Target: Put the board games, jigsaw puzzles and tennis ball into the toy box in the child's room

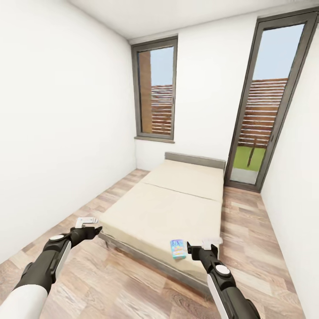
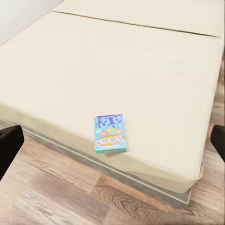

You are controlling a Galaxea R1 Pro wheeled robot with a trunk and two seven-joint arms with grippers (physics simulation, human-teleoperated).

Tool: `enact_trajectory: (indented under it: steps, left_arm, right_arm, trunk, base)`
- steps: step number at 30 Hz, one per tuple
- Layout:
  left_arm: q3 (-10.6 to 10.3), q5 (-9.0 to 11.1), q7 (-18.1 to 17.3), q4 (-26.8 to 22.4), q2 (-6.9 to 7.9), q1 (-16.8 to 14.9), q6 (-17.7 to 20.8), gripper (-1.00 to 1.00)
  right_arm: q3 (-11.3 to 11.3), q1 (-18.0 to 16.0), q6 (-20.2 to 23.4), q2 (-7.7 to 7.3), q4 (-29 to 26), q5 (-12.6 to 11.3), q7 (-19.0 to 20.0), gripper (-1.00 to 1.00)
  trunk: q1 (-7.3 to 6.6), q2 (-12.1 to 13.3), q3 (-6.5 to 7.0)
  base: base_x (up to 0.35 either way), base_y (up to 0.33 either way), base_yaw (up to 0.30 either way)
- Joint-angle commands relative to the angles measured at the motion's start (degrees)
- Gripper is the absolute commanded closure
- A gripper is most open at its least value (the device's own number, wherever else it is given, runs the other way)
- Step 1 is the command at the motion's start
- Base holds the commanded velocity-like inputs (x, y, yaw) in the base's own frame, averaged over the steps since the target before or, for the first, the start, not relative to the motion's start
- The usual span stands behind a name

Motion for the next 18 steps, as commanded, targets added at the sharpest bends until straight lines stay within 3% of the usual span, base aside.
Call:
enact_trajectory:
  steps: [1, 8, 18]
  left_arm:
    - [0.22, -0.56, -0.51, -0.09, -0.03, 0.0, 0.22, -1.0]
    - [0.22, -0.56, -0.51, -0.09, -0.02, 0.0, 0.22, -1.0]
    - [0.22, -0.53, -0.51, -0.09, -0.03, 0.0, 0.17, -1.0]
  right_arm:
    - [0.13, -0.02, 0.33, -0.01, -0.04, 0.03, -0.33, -1.0]
    - [0.13, -0.02, 0.33, -0.01, -0.04, 0.02, -0.32, -1.0]
    - [0.13, -0.02, 0.33, -0.01, -0.07, -0.05, -0.32, -1.0]
  trunk:
    - [0.02, -0.04, 0.01]
    - [0.02, -0.04, 0.24]
    - [0.02, -0.04, 0.58]
  base:
    - [0.0, 0.0, -0.28]
    - [-0.024, 0.0, -0.28]
    - [-0.16, 0.0, -0.28]
